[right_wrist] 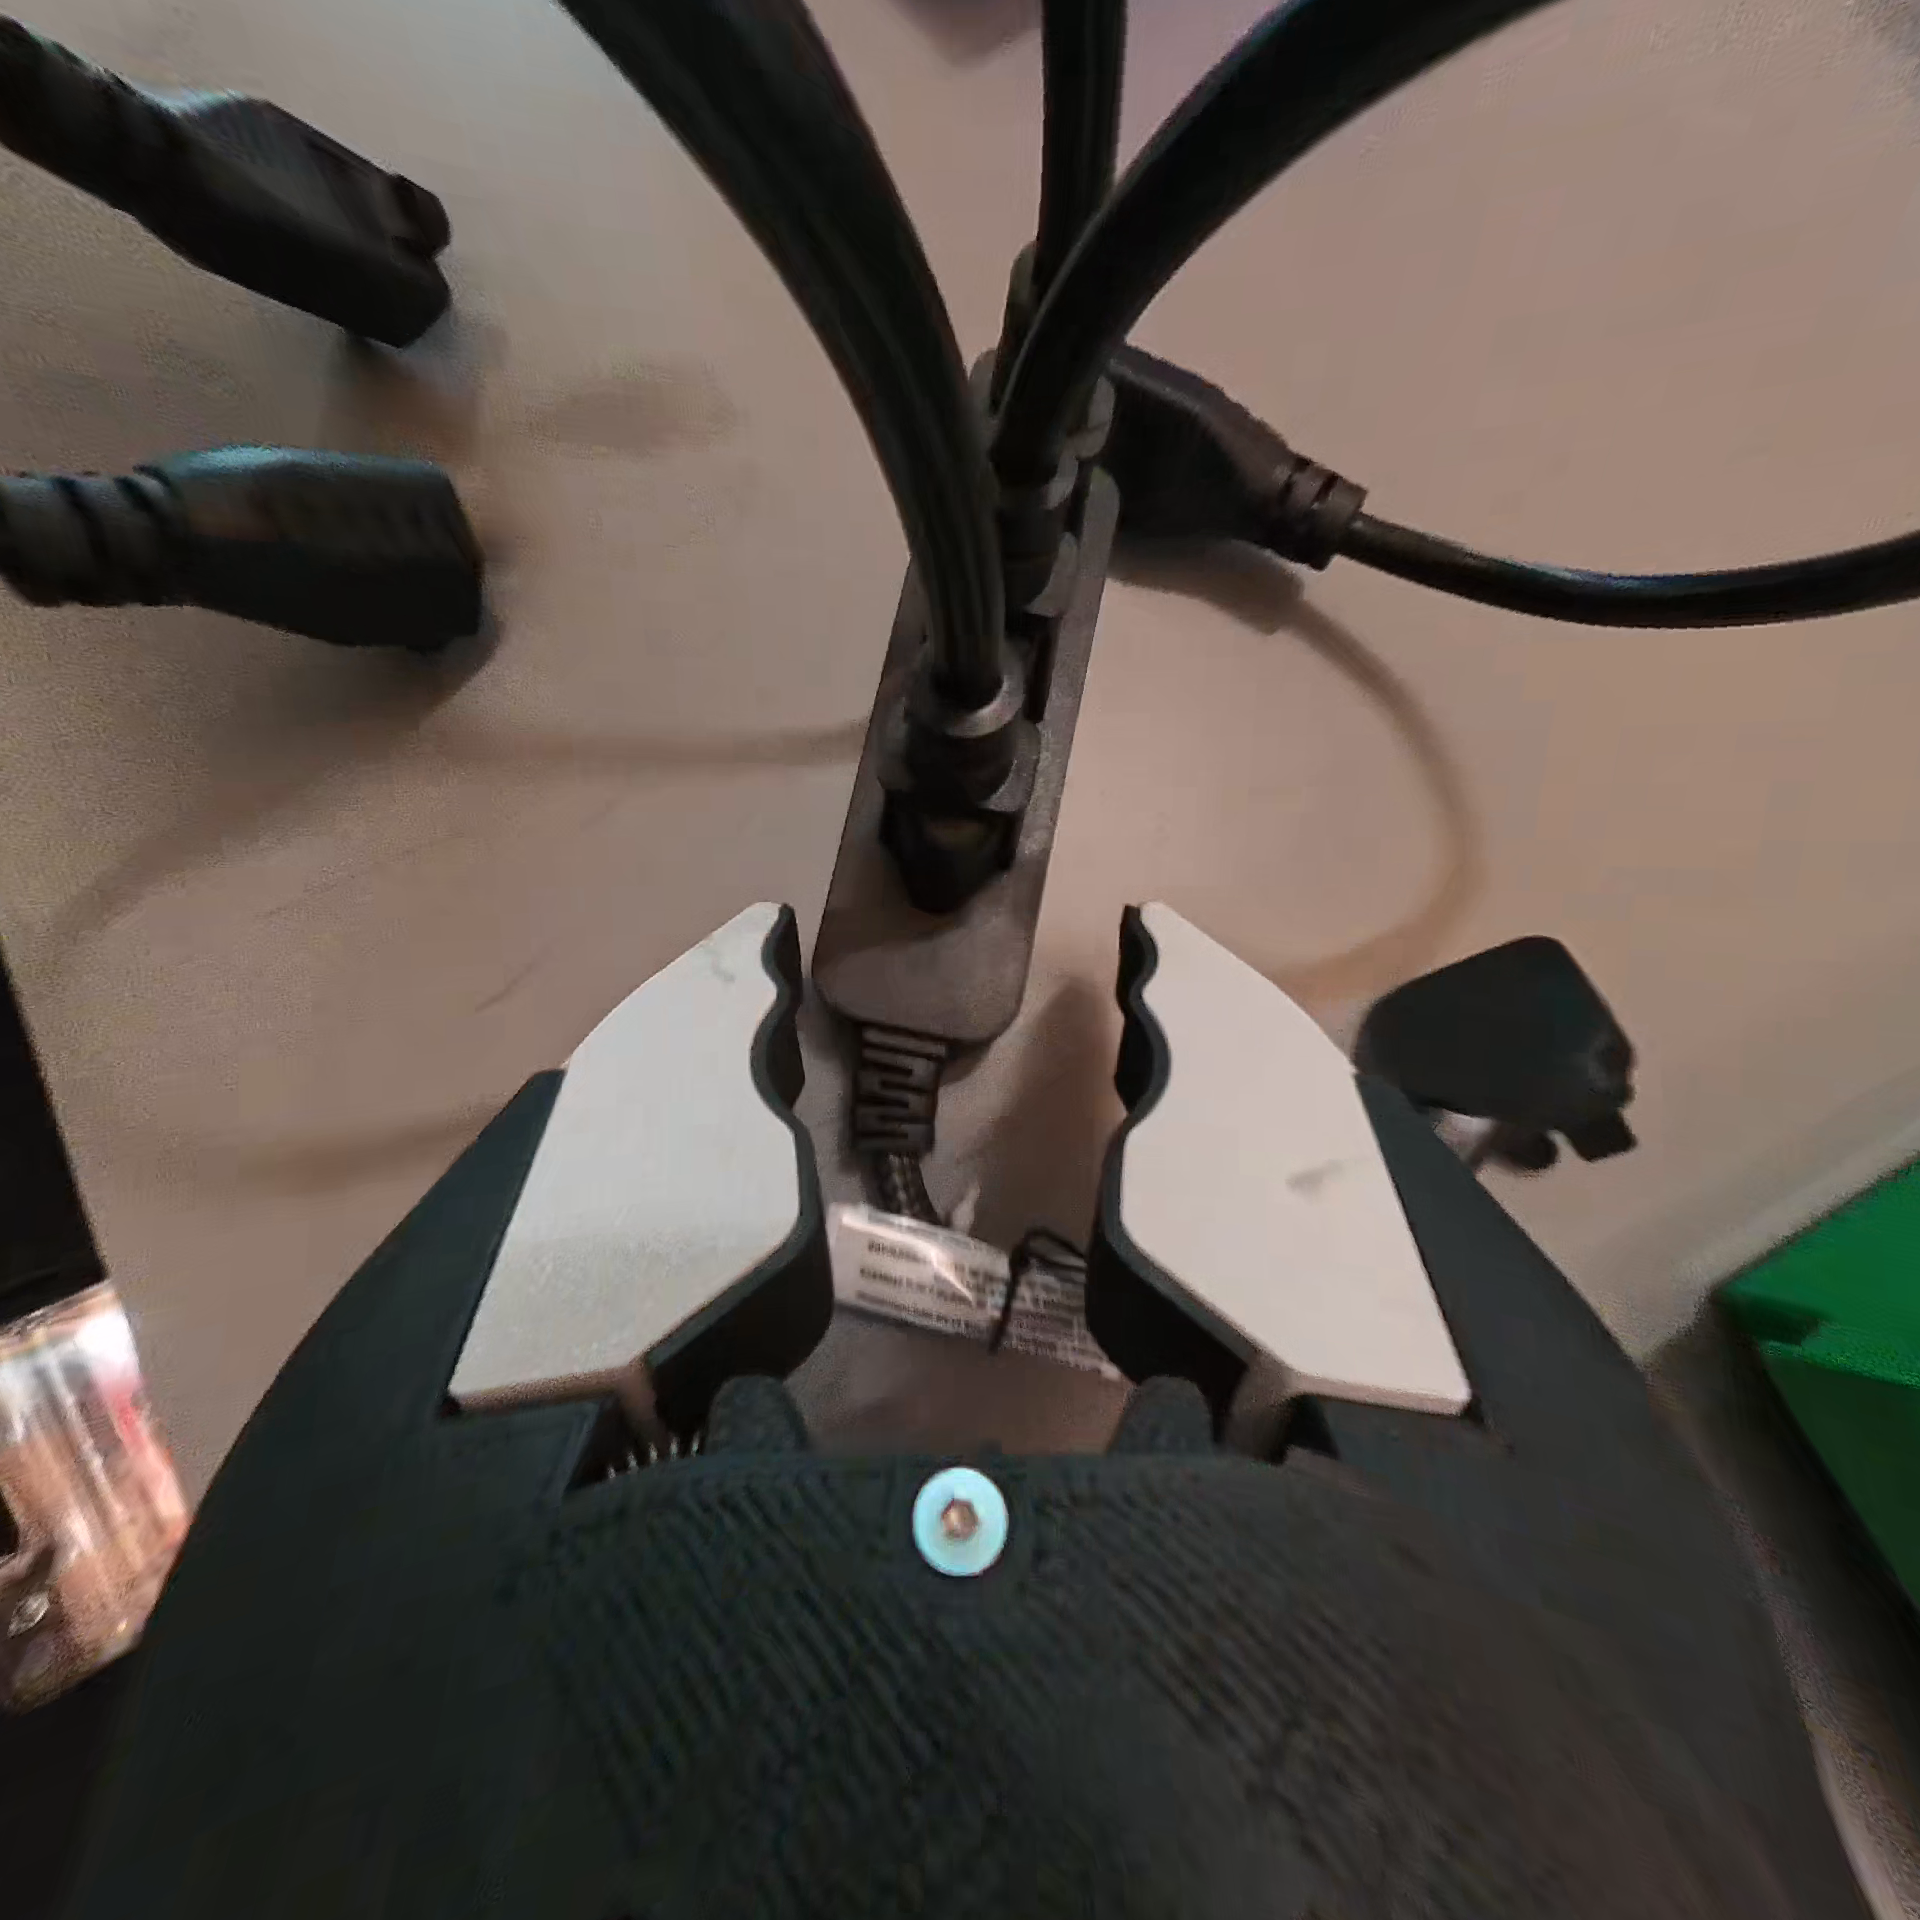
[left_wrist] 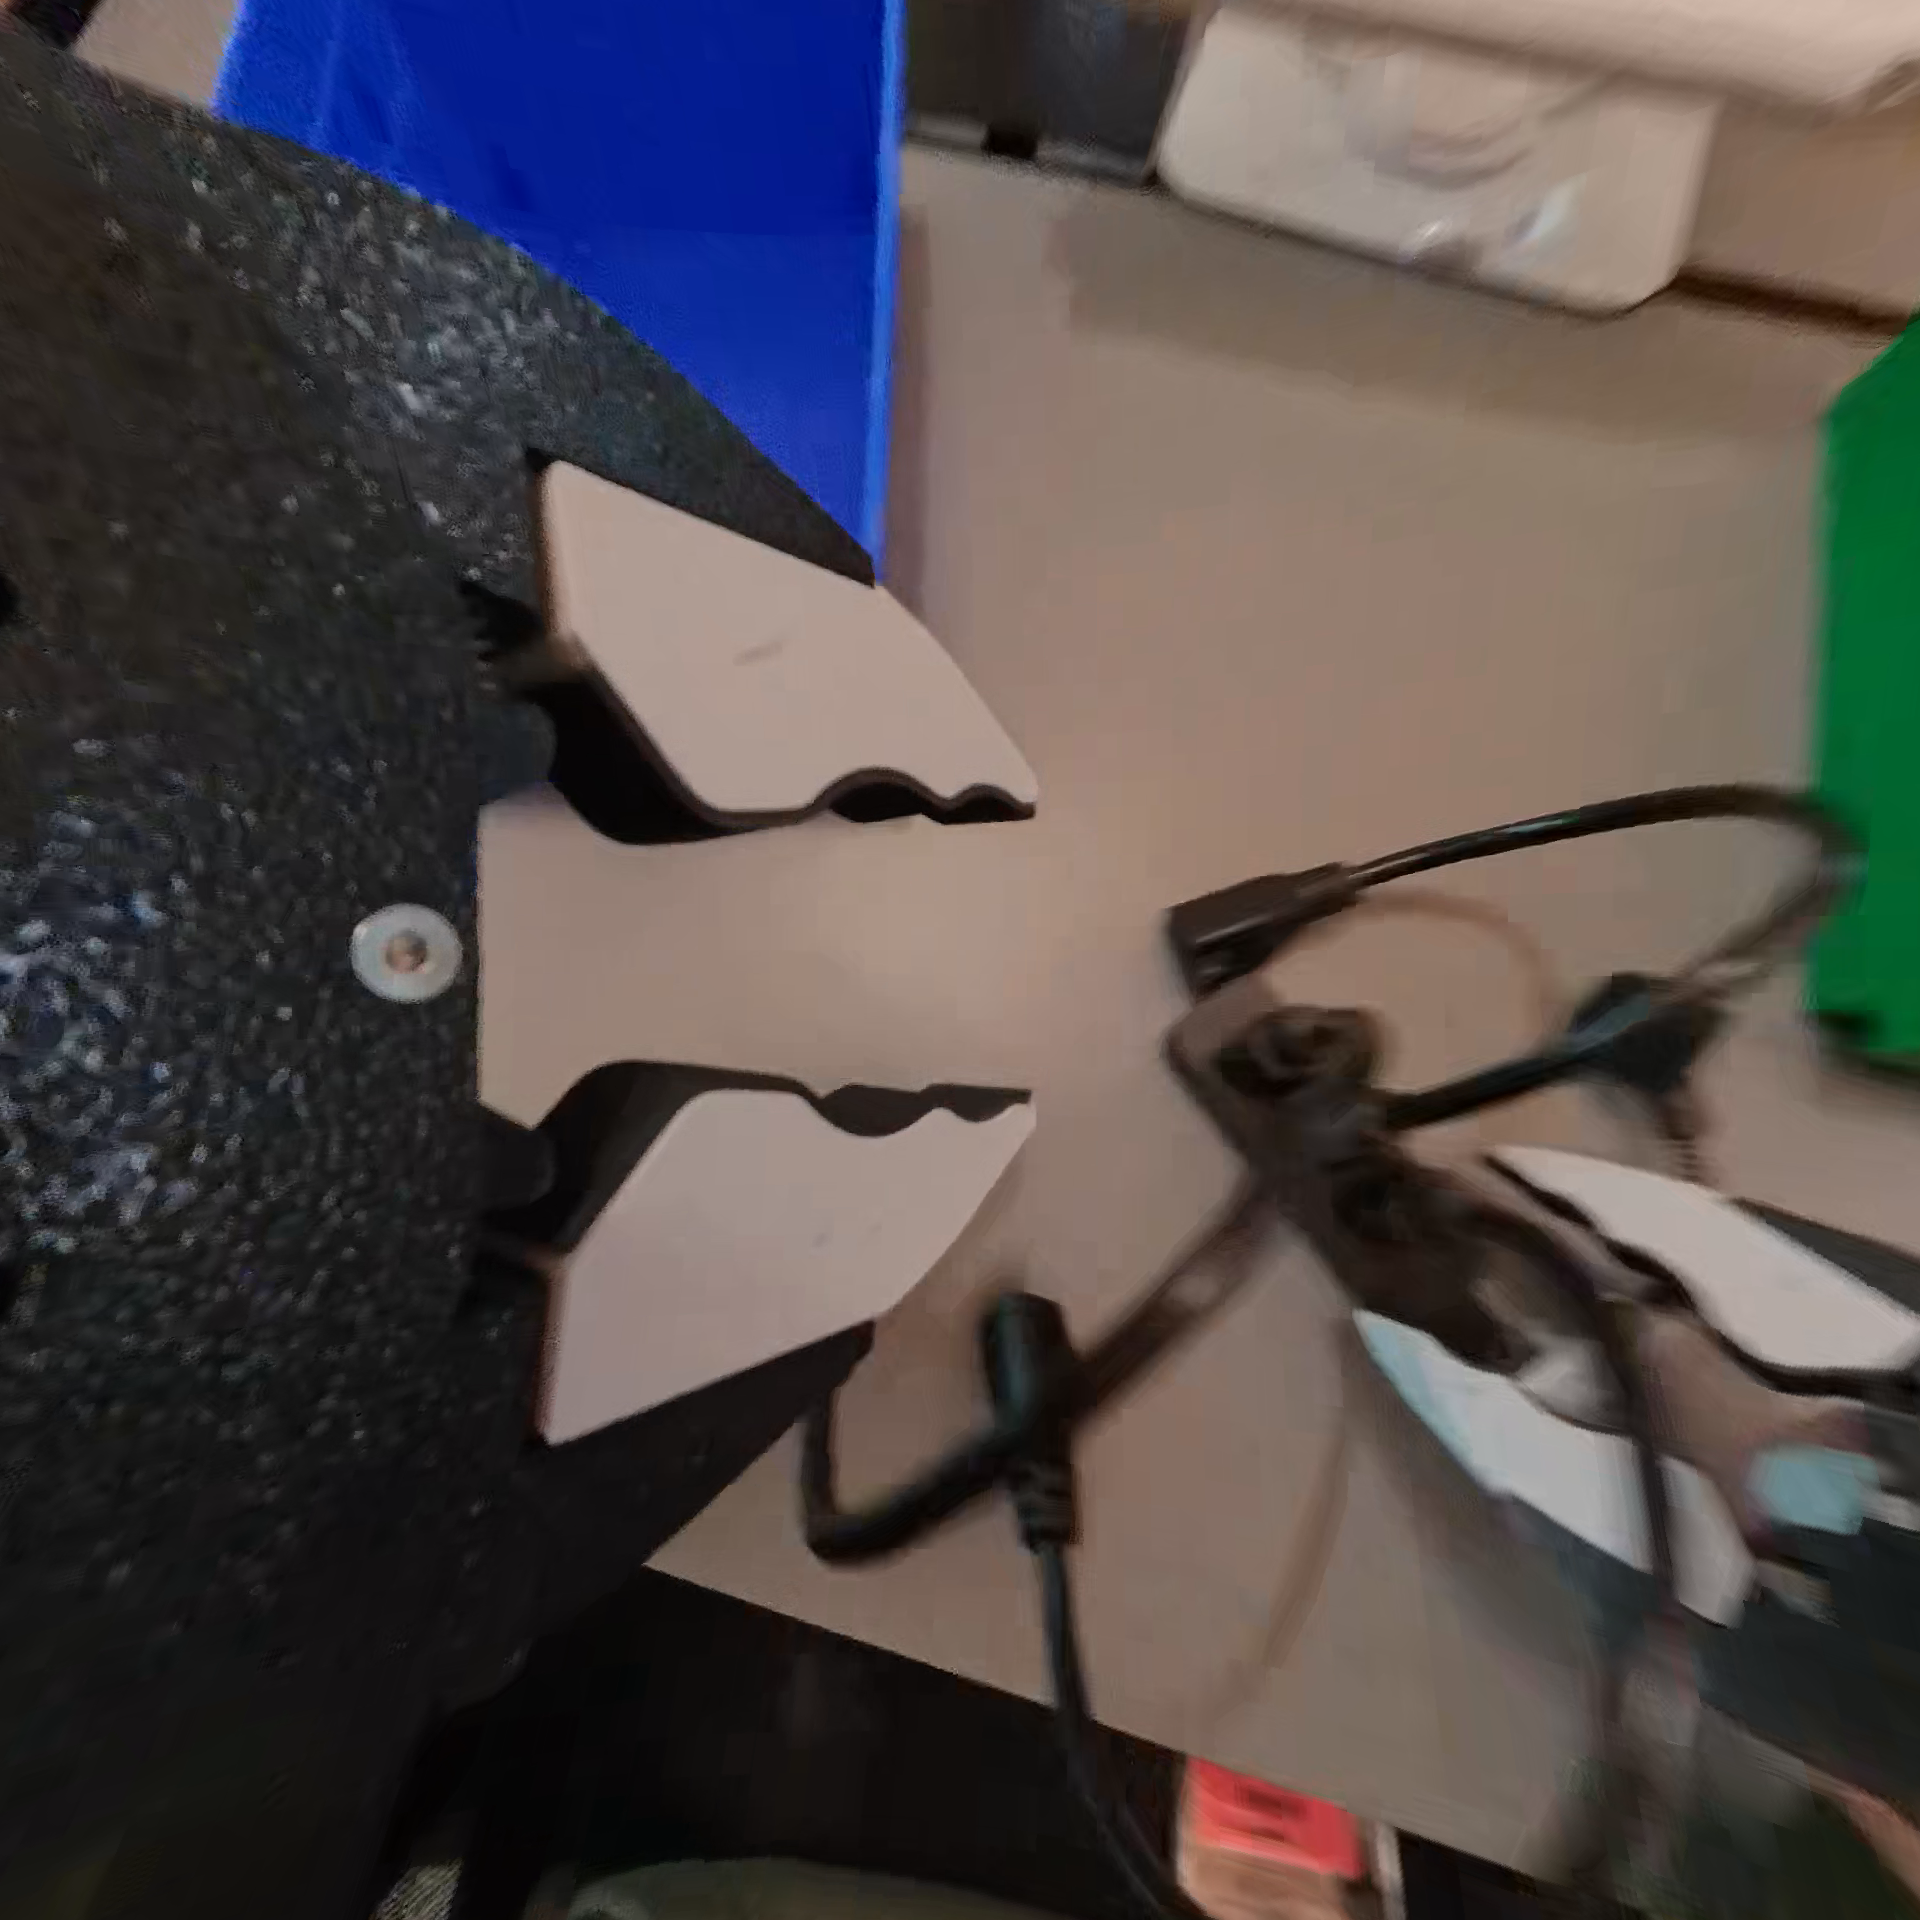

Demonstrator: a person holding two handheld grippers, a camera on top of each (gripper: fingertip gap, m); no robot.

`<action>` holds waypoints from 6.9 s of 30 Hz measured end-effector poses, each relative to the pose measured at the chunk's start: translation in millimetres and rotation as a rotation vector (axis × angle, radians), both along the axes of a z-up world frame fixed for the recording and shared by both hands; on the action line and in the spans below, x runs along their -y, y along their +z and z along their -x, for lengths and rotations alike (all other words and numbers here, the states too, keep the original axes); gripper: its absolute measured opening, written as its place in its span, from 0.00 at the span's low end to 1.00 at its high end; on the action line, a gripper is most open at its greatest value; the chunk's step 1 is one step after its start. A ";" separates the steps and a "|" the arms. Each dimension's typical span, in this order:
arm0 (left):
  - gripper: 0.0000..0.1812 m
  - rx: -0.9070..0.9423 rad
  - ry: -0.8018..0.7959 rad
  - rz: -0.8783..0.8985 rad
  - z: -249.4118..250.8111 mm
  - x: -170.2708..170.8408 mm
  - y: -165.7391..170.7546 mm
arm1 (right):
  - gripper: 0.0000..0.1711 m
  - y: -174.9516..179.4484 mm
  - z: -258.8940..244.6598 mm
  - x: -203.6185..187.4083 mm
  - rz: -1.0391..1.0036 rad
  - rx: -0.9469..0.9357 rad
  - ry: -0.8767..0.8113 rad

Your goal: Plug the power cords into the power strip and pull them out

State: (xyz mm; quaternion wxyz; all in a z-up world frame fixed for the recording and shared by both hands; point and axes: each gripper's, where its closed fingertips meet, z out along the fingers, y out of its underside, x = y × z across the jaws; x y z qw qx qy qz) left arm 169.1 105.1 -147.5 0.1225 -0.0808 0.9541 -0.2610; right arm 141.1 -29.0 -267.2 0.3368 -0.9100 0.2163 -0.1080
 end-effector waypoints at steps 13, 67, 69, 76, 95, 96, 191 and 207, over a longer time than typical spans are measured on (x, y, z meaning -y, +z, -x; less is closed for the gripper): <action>0.25 -0.058 -0.242 0.172 16.2 31.8 -97.4 | 0.29 -17.6 13.9 -9.6 -0.055 0.044 0.304; 0.14 -0.159 -0.250 -0.262 32.0 68.4 -119.7 | 0.15 5.4 15.0 -27.9 -0.163 0.096 0.254; 0.14 -0.161 -0.259 -0.265 31.9 68.4 -119.8 | 0.15 5.5 15.0 -27.9 -0.173 0.095 0.248; 0.14 -0.191 -0.176 -0.270 31.6 71.2 -120.1 | 0.15 9.1 15.3 -23.4 -0.163 0.119 0.182; 0.14 -0.201 -0.118 -0.291 33.2 71.5 -120.0 | 0.15 30.5 18.7 -20.1 -0.369 0.160 0.189; 0.14 -0.201 -0.121 -0.289 33.3 71.5 -120.0 | 0.14 30.9 18.1 -20.3 -0.364 0.178 0.200; 0.13 -0.193 -0.202 -0.322 37.4 100.4 -120.2 | 0.09 45.4 17.3 9.6 -0.098 0.089 0.268; 0.13 -0.211 -0.107 -0.367 33.2 99.5 -120.6 | 0.08 47.8 -3.0 4.9 -0.348 0.029 0.126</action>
